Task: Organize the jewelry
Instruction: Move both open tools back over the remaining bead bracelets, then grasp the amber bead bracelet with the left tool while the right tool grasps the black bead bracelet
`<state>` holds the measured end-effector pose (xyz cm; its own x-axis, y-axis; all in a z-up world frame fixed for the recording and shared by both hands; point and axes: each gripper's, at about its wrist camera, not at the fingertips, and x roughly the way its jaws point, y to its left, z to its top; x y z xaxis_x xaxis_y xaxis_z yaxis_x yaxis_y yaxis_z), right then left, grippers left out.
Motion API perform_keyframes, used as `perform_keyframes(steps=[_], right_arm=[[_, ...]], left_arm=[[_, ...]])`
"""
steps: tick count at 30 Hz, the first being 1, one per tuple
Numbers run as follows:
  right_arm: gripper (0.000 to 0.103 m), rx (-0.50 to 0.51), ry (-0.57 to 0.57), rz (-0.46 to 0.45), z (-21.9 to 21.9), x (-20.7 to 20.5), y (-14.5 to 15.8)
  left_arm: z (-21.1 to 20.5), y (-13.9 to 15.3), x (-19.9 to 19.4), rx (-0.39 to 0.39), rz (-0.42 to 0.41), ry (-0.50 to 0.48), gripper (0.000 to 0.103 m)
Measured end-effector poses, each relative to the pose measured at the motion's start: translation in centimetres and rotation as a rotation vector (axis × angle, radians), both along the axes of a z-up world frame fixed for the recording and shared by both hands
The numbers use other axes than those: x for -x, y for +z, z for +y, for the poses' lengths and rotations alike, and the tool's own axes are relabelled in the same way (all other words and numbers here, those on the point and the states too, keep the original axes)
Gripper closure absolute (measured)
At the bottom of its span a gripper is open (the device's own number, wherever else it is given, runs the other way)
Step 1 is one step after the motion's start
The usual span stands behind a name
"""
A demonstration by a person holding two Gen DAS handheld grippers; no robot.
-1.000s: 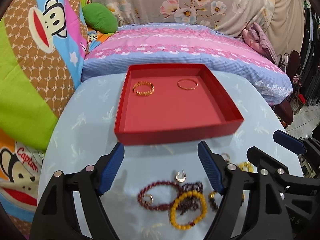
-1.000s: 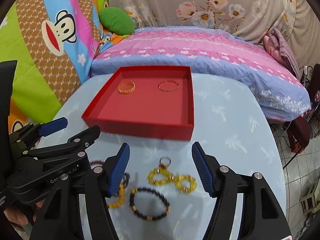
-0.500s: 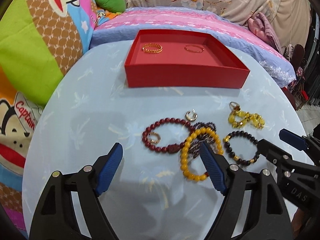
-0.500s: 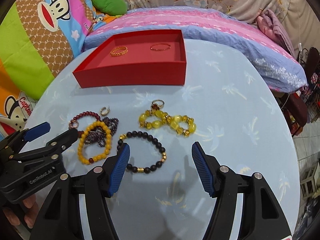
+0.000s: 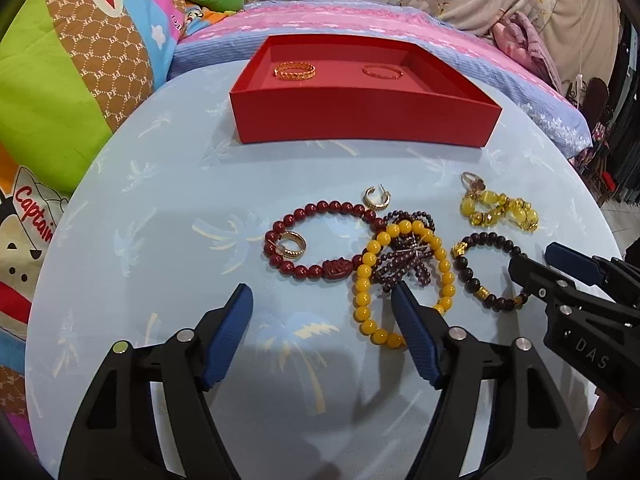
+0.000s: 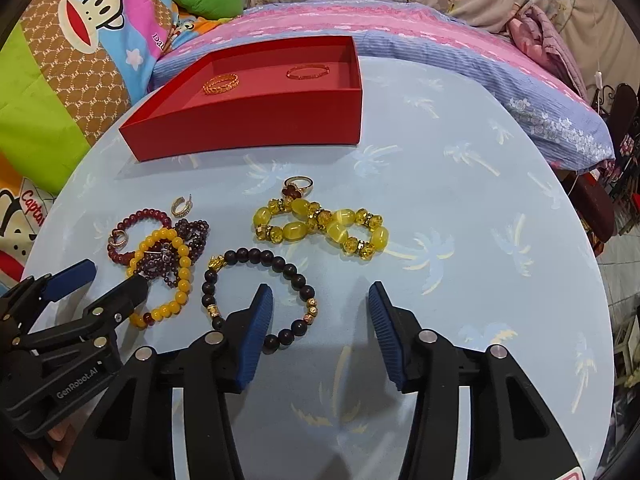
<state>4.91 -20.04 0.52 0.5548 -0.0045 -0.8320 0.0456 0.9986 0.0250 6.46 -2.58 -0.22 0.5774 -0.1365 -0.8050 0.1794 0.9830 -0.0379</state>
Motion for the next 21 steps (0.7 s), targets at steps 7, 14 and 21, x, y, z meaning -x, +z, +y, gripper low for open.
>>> perform_keyframes(steps=[7,14,21], right_arm=[[0.068,0.020,0.009,-0.010,0.23,-0.15,-0.28],[0.090,0.009,0.041,-0.010,0.64,0.21,-0.24],[0.095,-0.027,0.041,0.005,0.55,0.70,0.05]], left_arm=[[-0.69,0.09,-0.10,-0.017,-0.019,-0.028,0.046],[-1.11,0.34,0.27,0.017,-0.016,-0.075,0.073],[-0.79,0.71,0.61,0.093,0.024,-0.102,0.096]])
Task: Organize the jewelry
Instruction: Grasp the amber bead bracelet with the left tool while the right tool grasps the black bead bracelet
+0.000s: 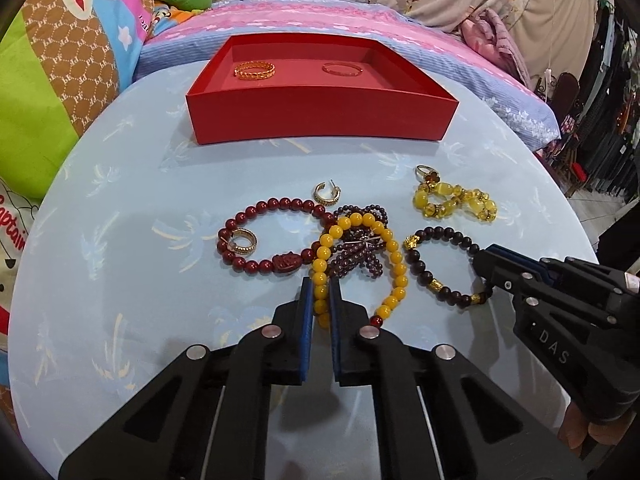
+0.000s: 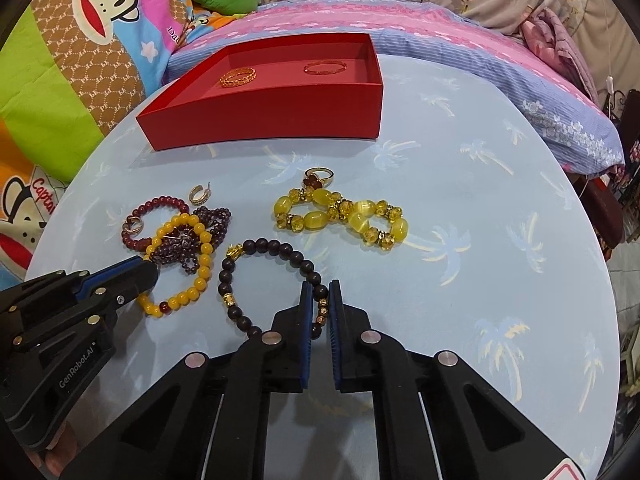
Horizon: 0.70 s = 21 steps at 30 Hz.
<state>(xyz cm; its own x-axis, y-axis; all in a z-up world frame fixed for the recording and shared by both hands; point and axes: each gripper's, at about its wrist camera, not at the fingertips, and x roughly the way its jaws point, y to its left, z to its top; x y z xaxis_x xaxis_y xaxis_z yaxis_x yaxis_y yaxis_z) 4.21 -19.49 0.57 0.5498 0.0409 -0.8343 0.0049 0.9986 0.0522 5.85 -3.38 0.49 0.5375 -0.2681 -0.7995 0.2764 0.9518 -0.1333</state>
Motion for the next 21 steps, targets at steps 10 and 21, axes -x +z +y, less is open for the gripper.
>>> perform_keyframes(steps=[10,21], right_arm=[[0.096,-0.043,-0.009,-0.058,-0.7,1.0,2.9],[0.096,-0.067,0.019,-0.143,-0.9,-0.3,7.5]], left_arm=[[0.9,3.1,0.6,0.051,-0.036,0.007,0.096],[0.9,7.4,-0.6,0.079,-0.093,-0.010,0.096]])
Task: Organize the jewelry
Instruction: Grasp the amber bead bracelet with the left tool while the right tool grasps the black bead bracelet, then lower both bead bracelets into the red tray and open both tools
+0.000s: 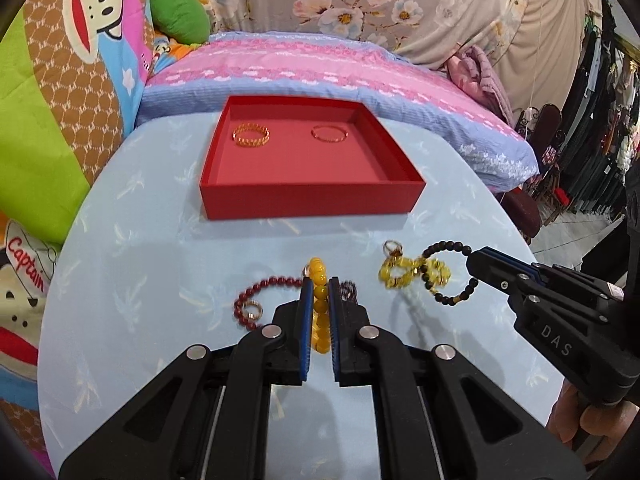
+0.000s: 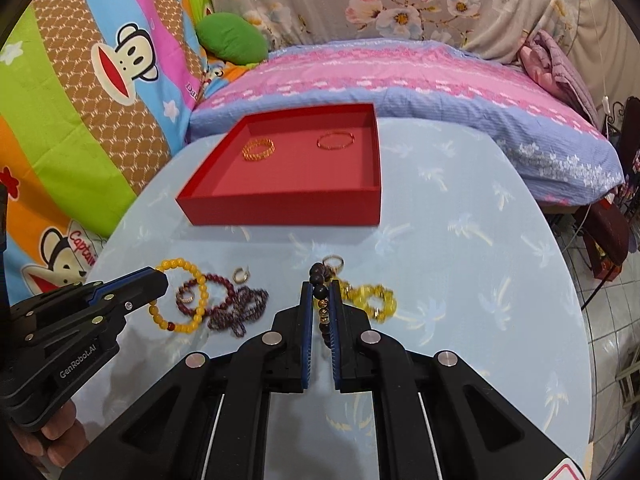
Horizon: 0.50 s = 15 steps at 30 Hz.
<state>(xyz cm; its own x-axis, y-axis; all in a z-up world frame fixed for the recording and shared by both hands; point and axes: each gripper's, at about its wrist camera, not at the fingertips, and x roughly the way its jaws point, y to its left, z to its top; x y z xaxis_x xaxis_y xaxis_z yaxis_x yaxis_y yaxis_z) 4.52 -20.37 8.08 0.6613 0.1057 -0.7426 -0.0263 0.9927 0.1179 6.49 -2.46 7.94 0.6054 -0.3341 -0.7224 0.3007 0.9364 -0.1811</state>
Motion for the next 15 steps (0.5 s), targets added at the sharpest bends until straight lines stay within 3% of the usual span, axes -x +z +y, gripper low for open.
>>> perform_keyframes(steps=[15], right_arm=[[0.096,-0.023,0.030,-0.077,0.2,-9.6,3.8]], left_arm=[[-1.5,3.9,-9.7,0.028,-0.080,-0.006,0.096]])
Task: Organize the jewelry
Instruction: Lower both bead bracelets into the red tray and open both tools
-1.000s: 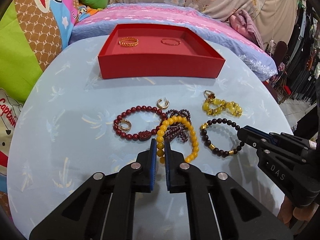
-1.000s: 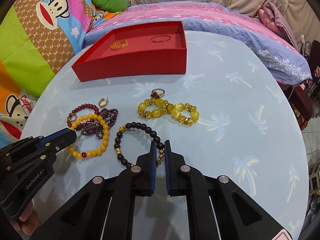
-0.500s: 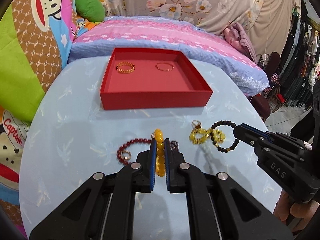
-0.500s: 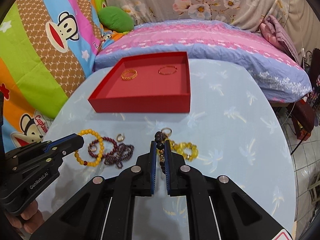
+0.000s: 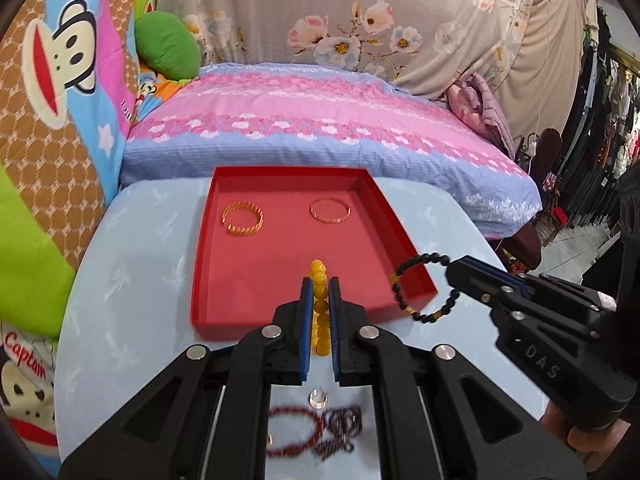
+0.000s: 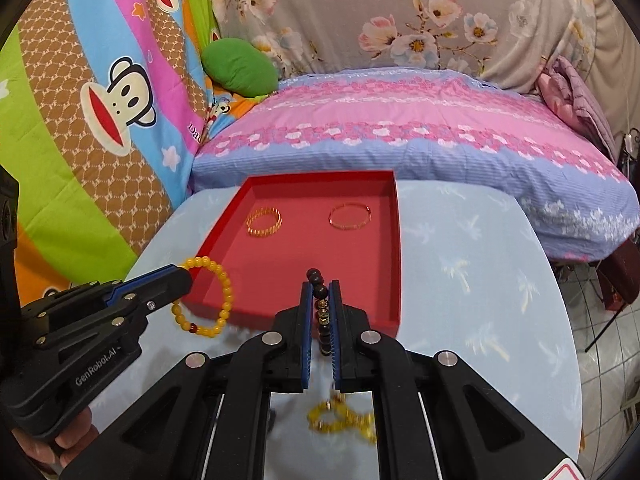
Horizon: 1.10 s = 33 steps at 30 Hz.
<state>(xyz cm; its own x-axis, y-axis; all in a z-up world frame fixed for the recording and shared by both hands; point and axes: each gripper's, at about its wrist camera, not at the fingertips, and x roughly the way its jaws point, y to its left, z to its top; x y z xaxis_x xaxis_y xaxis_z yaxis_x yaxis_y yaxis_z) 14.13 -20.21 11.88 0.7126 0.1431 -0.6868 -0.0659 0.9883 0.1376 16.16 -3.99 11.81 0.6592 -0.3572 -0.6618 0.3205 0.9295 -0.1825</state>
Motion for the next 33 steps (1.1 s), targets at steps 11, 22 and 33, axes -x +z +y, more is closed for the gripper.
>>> perform_keyframes(steps=[11,22,33], right_arm=[[0.095,-0.031,0.023,0.046,1.5,-8.8,-2.4],[0.095,-0.006,0.001,0.136,1.5,-13.4,-7.3],[0.078,0.021,-0.050,0.127,0.5,-13.3,-7.9]], left_arm=[[-1.4,-2.7,-8.0,0.019,0.043,-0.002,0.096],[-0.4,-7.5,-11.8,-0.051,0.112,0.042,0.096],[0.4,-7.7,-11.9,-0.106,0.068,0.109,0.072]])
